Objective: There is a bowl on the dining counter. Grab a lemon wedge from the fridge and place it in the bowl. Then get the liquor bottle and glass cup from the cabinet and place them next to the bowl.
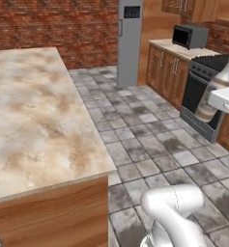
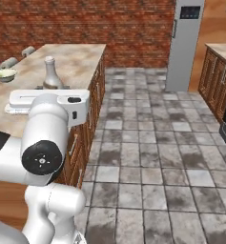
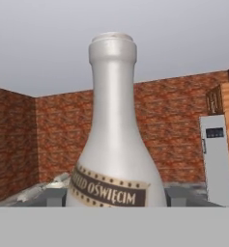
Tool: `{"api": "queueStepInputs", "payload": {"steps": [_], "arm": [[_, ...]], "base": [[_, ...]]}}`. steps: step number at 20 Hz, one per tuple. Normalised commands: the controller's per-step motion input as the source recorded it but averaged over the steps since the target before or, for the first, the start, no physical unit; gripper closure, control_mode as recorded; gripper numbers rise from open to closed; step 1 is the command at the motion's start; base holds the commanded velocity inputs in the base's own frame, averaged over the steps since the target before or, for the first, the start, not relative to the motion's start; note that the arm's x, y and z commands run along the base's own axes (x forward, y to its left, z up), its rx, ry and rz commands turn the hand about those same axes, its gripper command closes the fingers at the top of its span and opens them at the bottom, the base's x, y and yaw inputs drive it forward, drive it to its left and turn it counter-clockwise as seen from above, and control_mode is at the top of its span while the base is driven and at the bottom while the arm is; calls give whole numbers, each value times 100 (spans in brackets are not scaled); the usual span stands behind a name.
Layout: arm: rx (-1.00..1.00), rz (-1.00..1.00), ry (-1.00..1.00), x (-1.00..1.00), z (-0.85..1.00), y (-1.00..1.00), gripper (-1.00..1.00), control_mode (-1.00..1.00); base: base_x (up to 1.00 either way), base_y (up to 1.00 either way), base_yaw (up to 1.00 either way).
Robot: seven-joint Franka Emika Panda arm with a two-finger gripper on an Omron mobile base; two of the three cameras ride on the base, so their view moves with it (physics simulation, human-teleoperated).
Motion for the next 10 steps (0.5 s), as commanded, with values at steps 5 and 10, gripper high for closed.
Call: {"api": "queueStepInputs", "payload": {"steps": [5,10], "arm": [[0,0,0,0,0,0,100,100],[0,0,0,0,0,0,100,100]], "base": [[-87,87,16],[-39,100,24]]}}
